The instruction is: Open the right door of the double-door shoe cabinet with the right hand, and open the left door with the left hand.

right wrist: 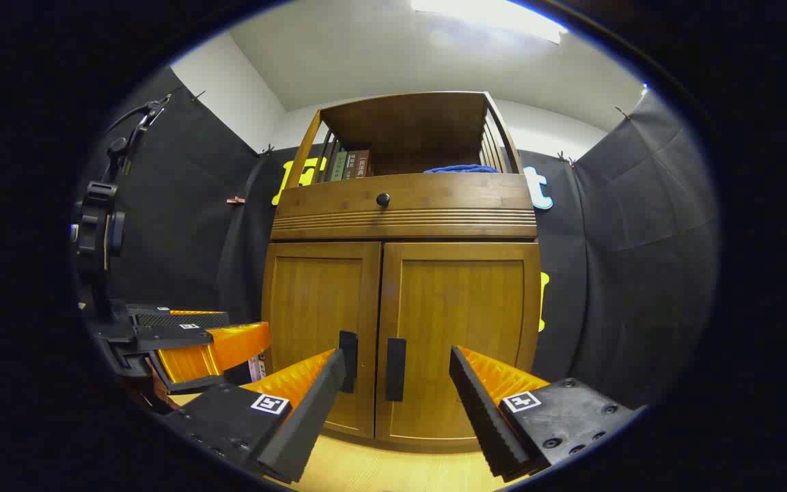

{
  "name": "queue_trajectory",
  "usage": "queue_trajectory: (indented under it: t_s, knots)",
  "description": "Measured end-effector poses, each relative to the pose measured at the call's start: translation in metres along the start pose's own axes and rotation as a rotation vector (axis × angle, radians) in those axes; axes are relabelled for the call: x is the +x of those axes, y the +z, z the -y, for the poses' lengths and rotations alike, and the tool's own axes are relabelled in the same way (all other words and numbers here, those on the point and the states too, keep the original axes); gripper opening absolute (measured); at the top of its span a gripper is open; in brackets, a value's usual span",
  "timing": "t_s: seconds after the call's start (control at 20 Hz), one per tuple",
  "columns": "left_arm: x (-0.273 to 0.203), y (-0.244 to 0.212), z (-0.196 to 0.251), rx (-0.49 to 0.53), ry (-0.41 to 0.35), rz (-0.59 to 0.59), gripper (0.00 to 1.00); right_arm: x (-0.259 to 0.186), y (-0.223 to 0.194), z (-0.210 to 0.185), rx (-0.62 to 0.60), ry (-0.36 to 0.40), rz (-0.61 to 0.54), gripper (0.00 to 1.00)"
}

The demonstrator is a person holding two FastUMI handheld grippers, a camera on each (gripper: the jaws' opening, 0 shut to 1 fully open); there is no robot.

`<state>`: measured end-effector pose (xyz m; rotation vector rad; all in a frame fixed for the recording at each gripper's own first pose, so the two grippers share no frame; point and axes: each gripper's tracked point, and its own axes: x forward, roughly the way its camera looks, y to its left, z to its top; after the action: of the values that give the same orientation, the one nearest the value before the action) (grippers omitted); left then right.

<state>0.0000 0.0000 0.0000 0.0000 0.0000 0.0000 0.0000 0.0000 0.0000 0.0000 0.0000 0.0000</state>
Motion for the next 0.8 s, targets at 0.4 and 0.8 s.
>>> queue_trajectory:
  t_s: [0.4, 0.8]
  knots:
    - [-0.003, 0.0, 0.003, 0.016, -0.013, -0.008, 0.88, -0.005, 0.007, -0.008, 0.013, 0.008, 0.02, 0.97]
    - [-0.009, 0.0, -0.009, 0.005, 0.027, -0.005, 0.88, -0.009, 0.011, -0.013, 0.003, 0.021, 0.022, 0.95]
